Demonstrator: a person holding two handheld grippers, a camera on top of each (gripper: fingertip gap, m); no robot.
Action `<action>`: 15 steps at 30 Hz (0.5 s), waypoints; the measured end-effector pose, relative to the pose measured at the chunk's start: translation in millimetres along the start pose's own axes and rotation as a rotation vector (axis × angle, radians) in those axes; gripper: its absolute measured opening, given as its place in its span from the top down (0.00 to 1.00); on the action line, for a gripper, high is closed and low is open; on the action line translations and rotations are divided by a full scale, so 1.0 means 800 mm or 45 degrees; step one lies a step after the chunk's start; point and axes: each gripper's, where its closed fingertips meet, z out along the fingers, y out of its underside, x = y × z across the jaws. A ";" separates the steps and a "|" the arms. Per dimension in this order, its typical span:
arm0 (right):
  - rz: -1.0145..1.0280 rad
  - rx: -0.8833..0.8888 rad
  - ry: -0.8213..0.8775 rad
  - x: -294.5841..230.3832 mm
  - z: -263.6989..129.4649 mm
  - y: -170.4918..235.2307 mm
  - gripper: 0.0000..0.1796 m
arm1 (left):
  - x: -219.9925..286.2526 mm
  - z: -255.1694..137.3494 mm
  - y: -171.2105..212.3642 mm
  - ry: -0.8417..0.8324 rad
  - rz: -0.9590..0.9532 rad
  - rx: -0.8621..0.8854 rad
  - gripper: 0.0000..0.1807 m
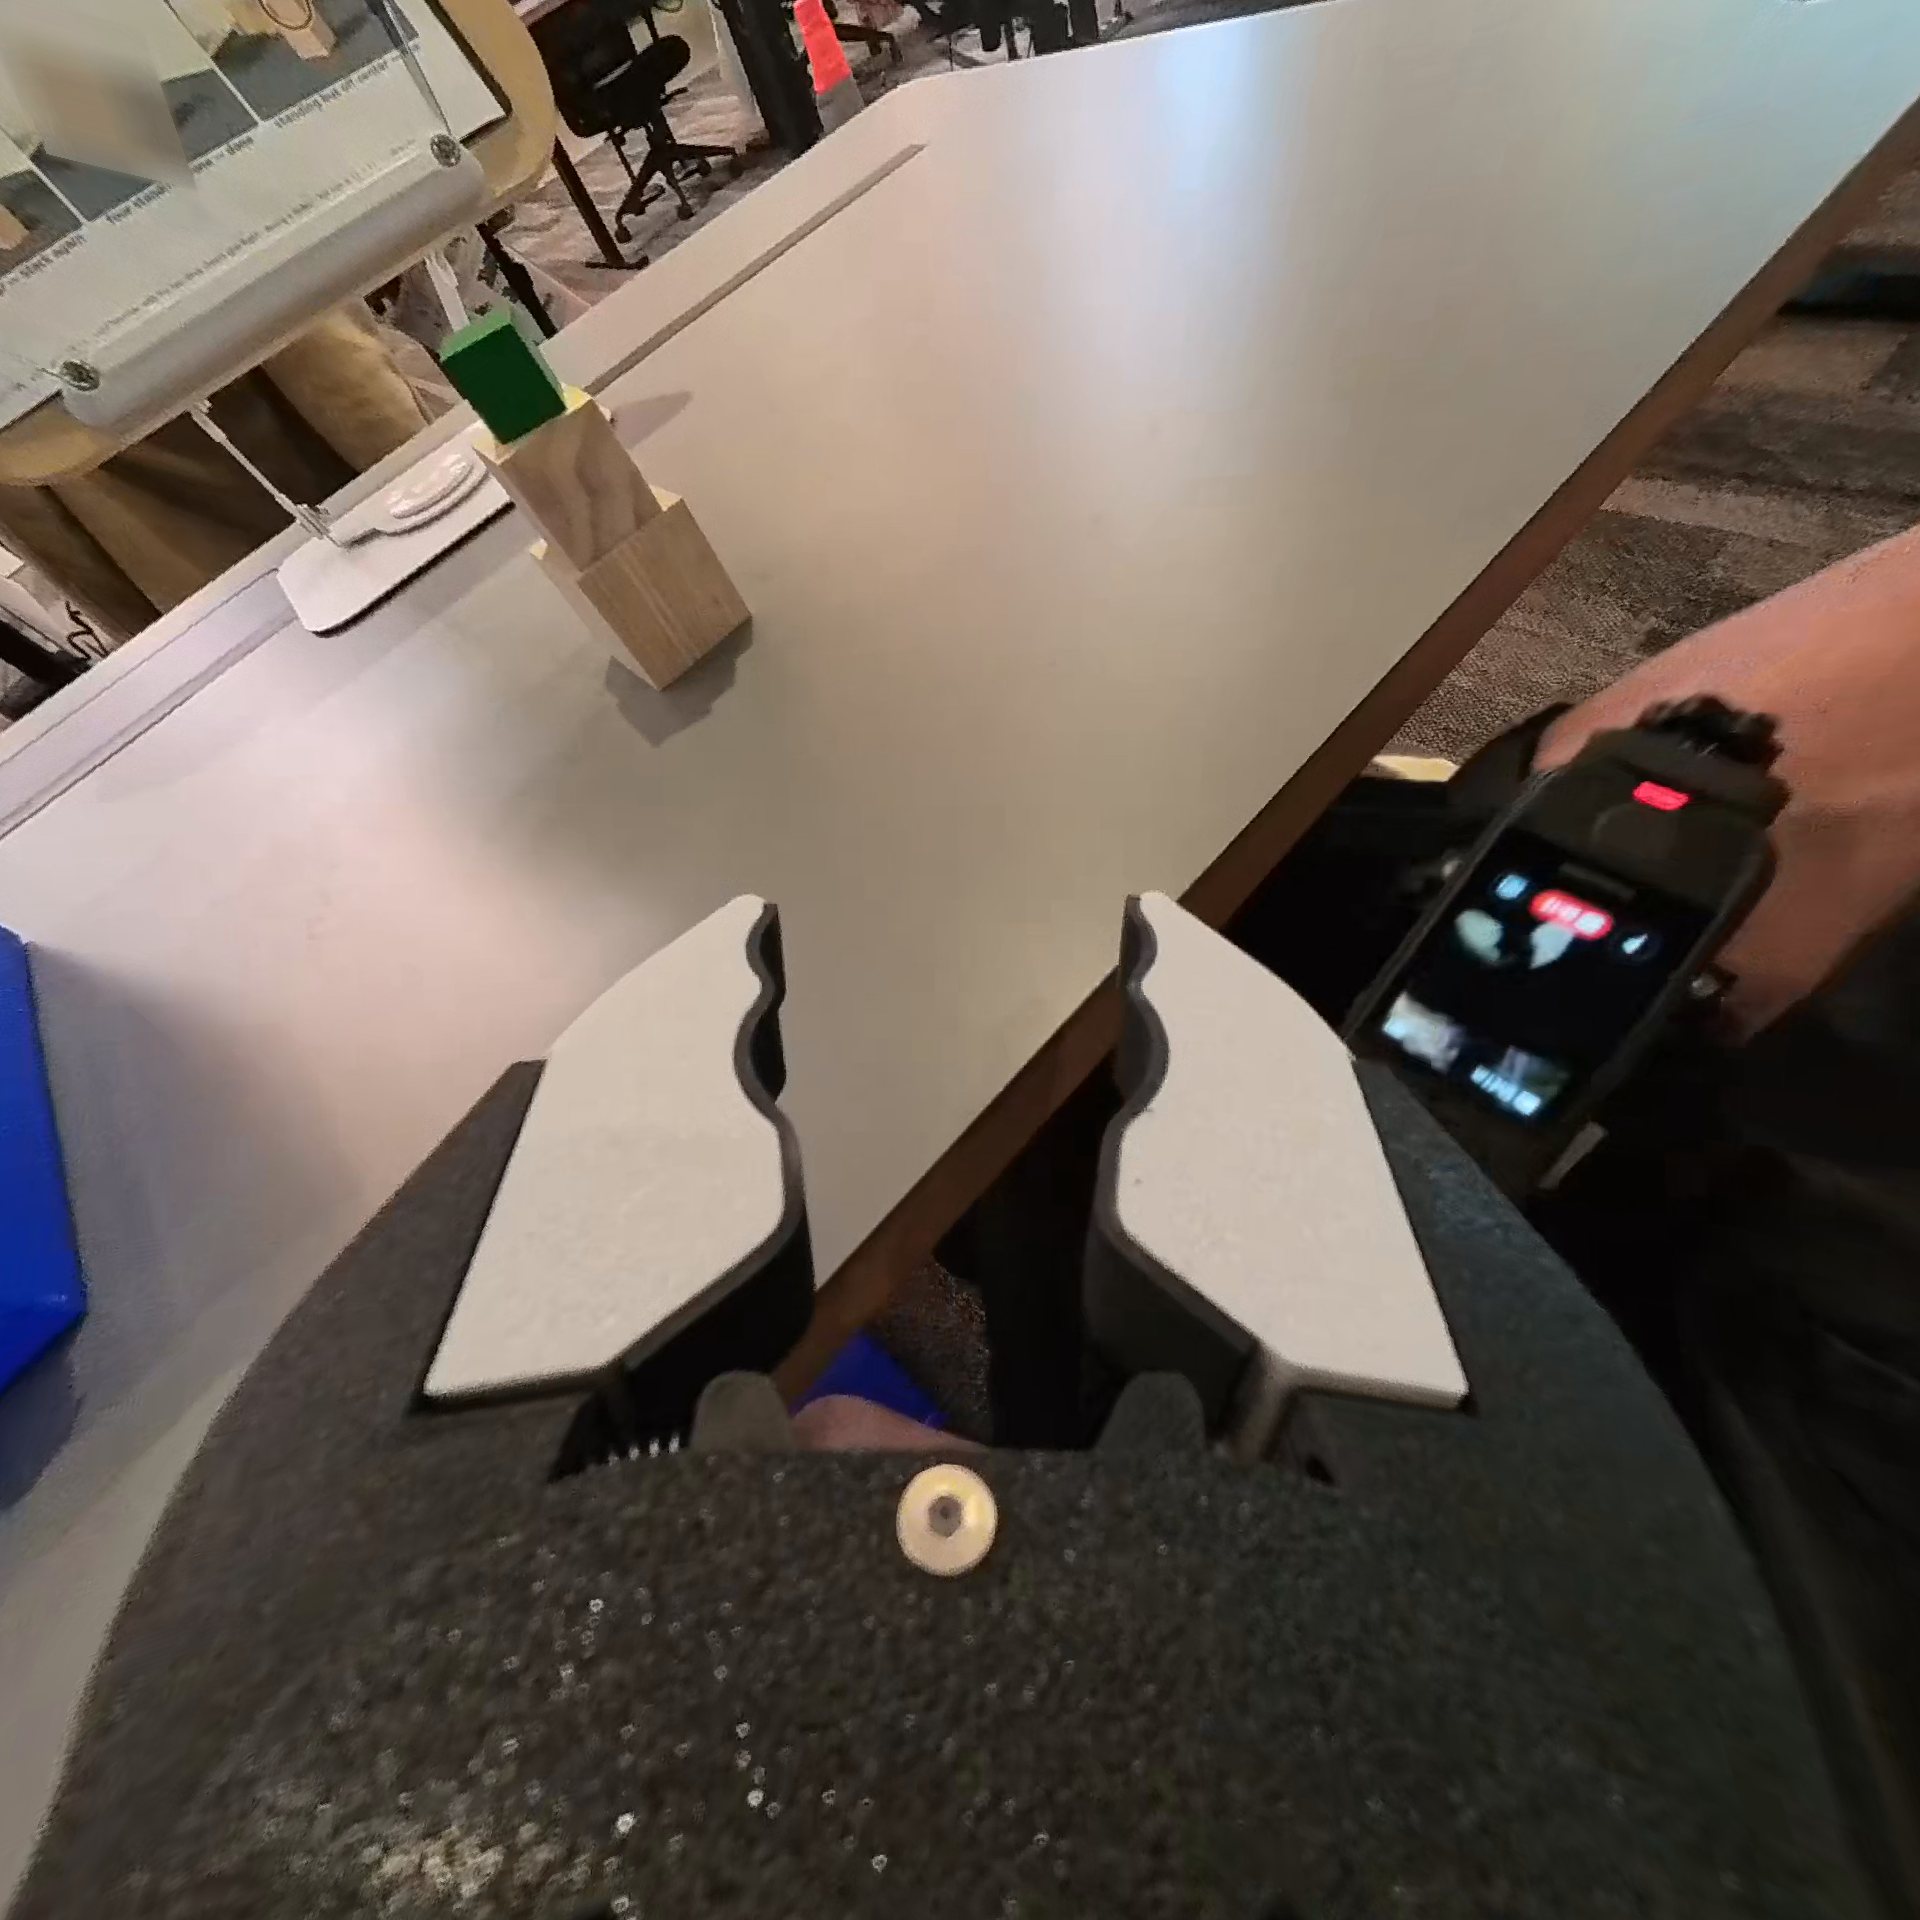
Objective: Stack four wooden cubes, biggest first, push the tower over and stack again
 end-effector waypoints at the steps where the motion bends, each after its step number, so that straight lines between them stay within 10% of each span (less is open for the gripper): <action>1: -0.005 -0.050 -0.012 0.000 0.005 0.003 0.83 | 0.001 -0.001 -0.002 -0.002 0.005 0.005 0.66; 9: -0.075 -0.003 0.068 0.006 -0.013 -0.001 0.88 | -0.004 -0.006 -0.006 -0.034 0.030 0.021 0.66; 15: 0.010 0.446 0.319 0.006 -0.173 -0.019 0.88 | -0.012 -0.007 -0.006 -0.044 -0.014 0.028 0.66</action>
